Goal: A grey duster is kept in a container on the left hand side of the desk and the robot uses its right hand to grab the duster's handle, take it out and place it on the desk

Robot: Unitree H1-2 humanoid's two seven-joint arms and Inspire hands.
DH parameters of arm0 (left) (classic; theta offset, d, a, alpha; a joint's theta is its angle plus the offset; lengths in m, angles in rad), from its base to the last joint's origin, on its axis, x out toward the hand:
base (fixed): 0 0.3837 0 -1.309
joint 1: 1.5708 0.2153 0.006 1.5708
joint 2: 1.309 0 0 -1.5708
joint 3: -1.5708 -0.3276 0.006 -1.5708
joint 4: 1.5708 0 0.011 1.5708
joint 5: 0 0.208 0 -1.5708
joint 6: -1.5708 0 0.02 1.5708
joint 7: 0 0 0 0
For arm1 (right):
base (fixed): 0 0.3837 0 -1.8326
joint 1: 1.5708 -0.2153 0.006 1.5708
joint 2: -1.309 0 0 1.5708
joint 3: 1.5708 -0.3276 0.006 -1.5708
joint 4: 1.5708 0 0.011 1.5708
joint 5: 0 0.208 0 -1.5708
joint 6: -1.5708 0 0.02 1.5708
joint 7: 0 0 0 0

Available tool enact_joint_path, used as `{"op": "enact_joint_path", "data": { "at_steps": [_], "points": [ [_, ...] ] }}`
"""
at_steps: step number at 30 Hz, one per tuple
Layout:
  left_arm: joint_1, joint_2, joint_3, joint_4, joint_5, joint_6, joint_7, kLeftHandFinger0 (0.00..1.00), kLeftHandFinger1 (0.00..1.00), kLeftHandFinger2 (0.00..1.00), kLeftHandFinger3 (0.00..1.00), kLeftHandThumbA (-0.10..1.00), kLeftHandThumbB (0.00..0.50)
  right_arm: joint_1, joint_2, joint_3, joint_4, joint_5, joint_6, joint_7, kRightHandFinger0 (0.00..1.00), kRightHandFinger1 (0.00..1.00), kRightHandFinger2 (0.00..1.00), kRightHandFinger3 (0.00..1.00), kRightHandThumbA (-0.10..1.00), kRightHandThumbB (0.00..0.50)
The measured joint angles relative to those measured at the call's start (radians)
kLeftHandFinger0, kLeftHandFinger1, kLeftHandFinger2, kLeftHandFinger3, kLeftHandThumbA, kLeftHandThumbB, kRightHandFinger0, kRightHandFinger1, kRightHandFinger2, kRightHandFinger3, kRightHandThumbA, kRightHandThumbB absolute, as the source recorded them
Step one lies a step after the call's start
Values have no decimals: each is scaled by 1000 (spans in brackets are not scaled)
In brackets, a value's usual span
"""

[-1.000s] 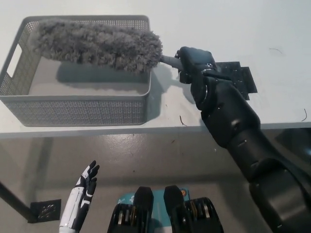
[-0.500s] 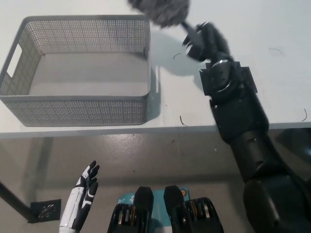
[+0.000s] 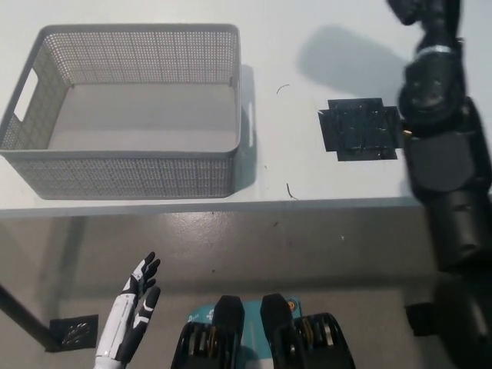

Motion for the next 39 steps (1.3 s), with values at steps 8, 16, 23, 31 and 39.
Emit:
{"op": "enact_joint_path", "data": {
  "at_steps": [8,16,23,31,39],
  "points": [
    [18,0,-1,-4,0,-4,0,1000,1000,1000,1000,941,0,131,-177,221,158,-68,-117,-68,0,82,503,297,-100,205],
    [25,0,2,-8,-2,-6,0,1000,1000,1000,1000,958,0,153,-282,319,238,-97,-172,-115,0,245,627,588,-100,220],
    [30,-1,5,-10,-1,-6,2,1000,1000,1000,1000,945,0,154,-330,375,268,-116,-180,-142,1,382,755,619,-100,159],
    [31,-1,10,-10,-2,-6,2,1000,1000,1000,1000,937,0,154,-359,436,279,-145,-171,-138,1000,1000,1000,1000,607,484],
    [30,-3,11,-8,-1,-2,1,1000,1000,1000,1000,948,0,163,-369,450,205,-136,-108,56,1000,1000,1000,1000,582,500]
  ]
}}
